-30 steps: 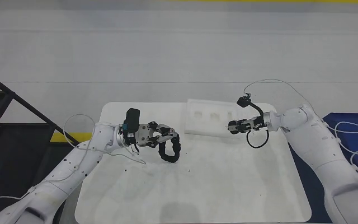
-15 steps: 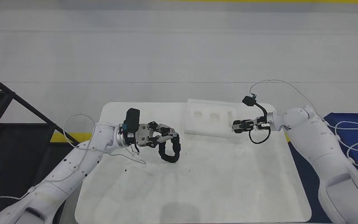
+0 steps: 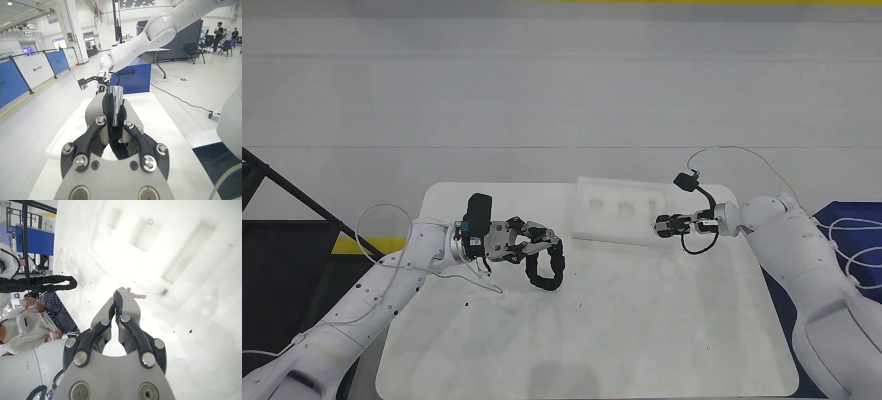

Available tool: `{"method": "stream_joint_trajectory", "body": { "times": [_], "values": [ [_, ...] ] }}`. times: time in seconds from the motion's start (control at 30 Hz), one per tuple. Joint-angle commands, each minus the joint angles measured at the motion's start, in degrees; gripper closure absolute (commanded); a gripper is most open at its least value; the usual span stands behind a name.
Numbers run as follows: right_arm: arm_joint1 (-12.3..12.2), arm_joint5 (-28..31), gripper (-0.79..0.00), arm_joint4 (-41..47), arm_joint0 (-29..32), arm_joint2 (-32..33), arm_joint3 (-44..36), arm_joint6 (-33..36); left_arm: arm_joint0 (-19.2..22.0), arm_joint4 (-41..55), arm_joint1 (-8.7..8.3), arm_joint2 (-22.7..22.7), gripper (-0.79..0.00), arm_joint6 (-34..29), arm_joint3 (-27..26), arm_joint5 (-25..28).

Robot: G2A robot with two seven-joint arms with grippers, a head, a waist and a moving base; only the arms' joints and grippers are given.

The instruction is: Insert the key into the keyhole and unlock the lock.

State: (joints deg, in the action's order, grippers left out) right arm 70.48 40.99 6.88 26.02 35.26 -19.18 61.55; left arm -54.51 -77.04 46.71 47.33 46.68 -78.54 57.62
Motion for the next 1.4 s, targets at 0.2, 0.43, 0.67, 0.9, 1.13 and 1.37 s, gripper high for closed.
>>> {"method": "stream_joint_trajectory", "body": {
  "times": [0.2,0.43,0.67,0.9,1.13,1.37],
  "values": [
    [1.47,-0.78,0.0,-0.83,-0.81,-0.15,3.75,-1.34,0.0,0.0,0.0,0.0,0.0,0.0,0.0,0.0],
    [2.34,-2.22,0.0,-2.46,-1.01,-0.29,5.62,-3.5,0.0,0.0,0.0,0.0,0.0,0.0,0.0,0.0],
    [2.96,-2.71,0.0,-3.24,-1.08,-0.04,6.43,-4.63,0.0,0.0,0.0,0.0,0.0,0.0,0.0,0.0],
    [3.47,-3.84,0.0,-3.97,-1.41,0.26,7.13,-4.87,0.0,0.0,0.0,0.0,0.0,0.0,0.0,0.0],
    [3.91,-5.63,0.0,-4.67,-1.37,0.54,7.88,-4.89,0.0,0.0,0.0,0.0,0.0,0.0,0.0,0.0],
    [4.14,-8.12,0.0,-6.25,-1.38,0.57,8.55,-5.42,0.0,0.0,0.0,0.0,0.0,0.0,0.0,0.0]
  ]
}}
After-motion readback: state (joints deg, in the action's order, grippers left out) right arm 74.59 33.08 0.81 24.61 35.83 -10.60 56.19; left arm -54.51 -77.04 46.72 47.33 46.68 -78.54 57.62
